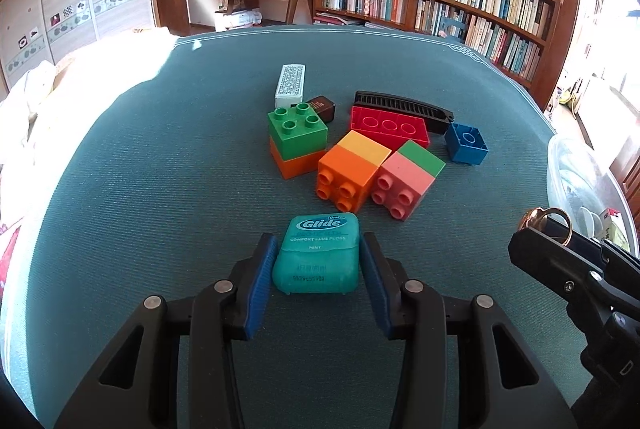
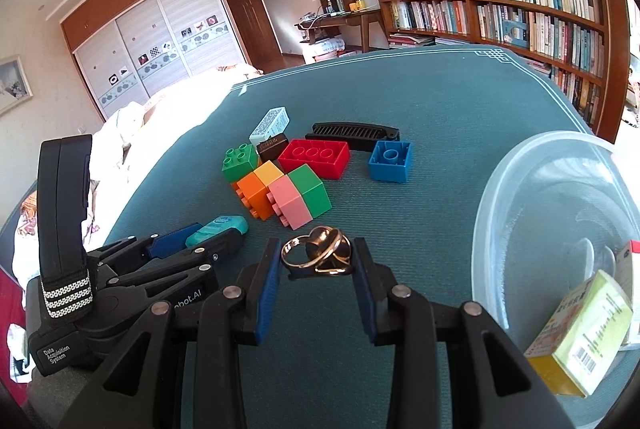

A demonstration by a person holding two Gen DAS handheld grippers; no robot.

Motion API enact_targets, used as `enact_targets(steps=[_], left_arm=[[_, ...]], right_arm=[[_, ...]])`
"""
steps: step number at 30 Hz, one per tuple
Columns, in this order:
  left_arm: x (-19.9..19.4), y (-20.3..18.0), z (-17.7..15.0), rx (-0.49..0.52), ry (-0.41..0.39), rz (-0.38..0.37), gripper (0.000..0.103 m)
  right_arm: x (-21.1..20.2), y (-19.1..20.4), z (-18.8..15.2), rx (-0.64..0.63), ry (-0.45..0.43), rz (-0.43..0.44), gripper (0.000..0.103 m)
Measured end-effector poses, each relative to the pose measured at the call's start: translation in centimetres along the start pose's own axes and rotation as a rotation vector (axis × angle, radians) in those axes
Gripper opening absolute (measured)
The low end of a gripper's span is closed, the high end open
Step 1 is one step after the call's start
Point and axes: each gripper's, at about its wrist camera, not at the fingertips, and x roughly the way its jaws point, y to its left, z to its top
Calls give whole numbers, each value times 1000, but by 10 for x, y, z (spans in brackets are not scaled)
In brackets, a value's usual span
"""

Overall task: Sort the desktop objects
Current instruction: 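Drop gold ring into bowl with right gripper while left gripper lifts floss case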

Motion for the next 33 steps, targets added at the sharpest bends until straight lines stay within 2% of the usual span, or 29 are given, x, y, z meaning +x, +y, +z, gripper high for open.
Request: enact_targets(steps=[6,9,15,24,27,31,33], left_arm=[[-9,-21,8,25,-19,-28,44],[-15,-30,8,43,-27,-47,32],[-22,-47,10,79,-49,-73,32],[-6,-41,0,48,34,-88,32],[-4,-37,-5,35,48,-107,39],[-10,-37,-11,56,36,-90,52],[-11,-35,-14,53,46,-90,53]], right_arm=[[-17,-11,6,19,-39,-14,39],[-26,-17,8,26,-61,-24,39],[-41,-35,12,50,-96,-59,39],[-54,-61,13,107,-123,-98,39],[-57,-72,12,134,-130,-126,39],[-60,-90,10,181,-131,-182,39],[-61,-100,9,211,-132,-205,39]])
